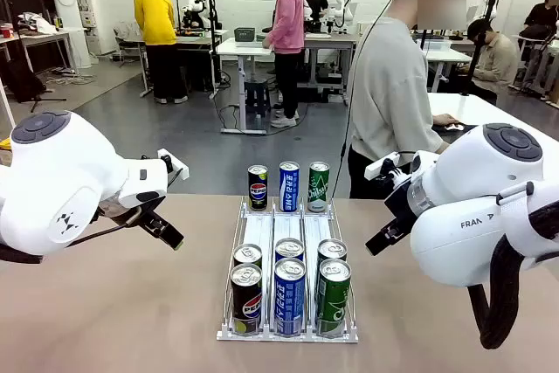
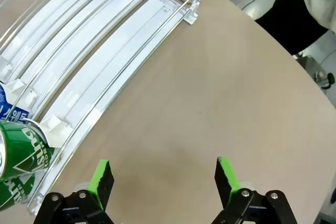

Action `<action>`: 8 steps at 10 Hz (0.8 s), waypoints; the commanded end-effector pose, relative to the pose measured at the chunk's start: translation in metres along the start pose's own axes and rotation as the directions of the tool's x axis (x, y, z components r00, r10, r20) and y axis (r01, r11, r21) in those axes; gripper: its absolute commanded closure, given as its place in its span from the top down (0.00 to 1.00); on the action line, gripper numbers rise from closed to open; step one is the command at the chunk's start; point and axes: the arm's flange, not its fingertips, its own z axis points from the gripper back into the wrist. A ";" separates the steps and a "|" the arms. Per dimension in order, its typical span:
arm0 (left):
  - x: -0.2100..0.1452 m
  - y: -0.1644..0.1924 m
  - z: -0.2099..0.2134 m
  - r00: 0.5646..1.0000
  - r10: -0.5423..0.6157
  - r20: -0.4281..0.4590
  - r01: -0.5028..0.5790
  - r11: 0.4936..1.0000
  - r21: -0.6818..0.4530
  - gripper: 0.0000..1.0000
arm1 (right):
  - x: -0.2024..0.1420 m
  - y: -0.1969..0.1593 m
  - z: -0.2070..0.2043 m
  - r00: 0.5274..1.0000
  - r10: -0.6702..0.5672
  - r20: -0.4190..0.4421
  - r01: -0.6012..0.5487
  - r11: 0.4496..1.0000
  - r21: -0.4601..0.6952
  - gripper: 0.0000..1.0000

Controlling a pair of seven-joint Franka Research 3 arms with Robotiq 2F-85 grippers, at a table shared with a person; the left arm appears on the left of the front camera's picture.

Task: Retrieve and hand over the desired beverage to the person.
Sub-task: Pick up a can of the same type that the person held from the Automatic Can Dispenser.

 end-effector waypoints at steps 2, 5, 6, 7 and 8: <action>0.000 0.000 0.000 1.000 0.000 0.000 0.000 1.000 0.000 1.00 | 0.000 0.000 0.000 1.000 0.000 0.000 0.000 1.000 0.000 1.00; 0.000 0.000 0.000 1.000 0.000 0.000 0.000 1.000 0.000 1.00 | 0.000 0.000 0.000 1.000 0.000 0.000 0.000 1.000 0.000 1.00; 0.000 0.000 0.000 1.000 0.000 0.000 0.000 1.000 0.000 1.00 | 0.000 0.000 0.000 1.000 0.000 0.000 0.000 1.000 0.000 1.00; 0.000 0.000 0.000 1.000 0.000 0.000 0.000 1.000 0.000 1.00 | 0.000 0.000 0.000 1.000 0.000 0.000 0.000 1.000 0.000 1.00; 0.000 0.000 0.000 1.000 0.000 0.000 0.000 1.000 0.000 1.00 | 0.000 0.000 0.000 1.000 0.000 0.000 0.000 1.000 0.000 1.00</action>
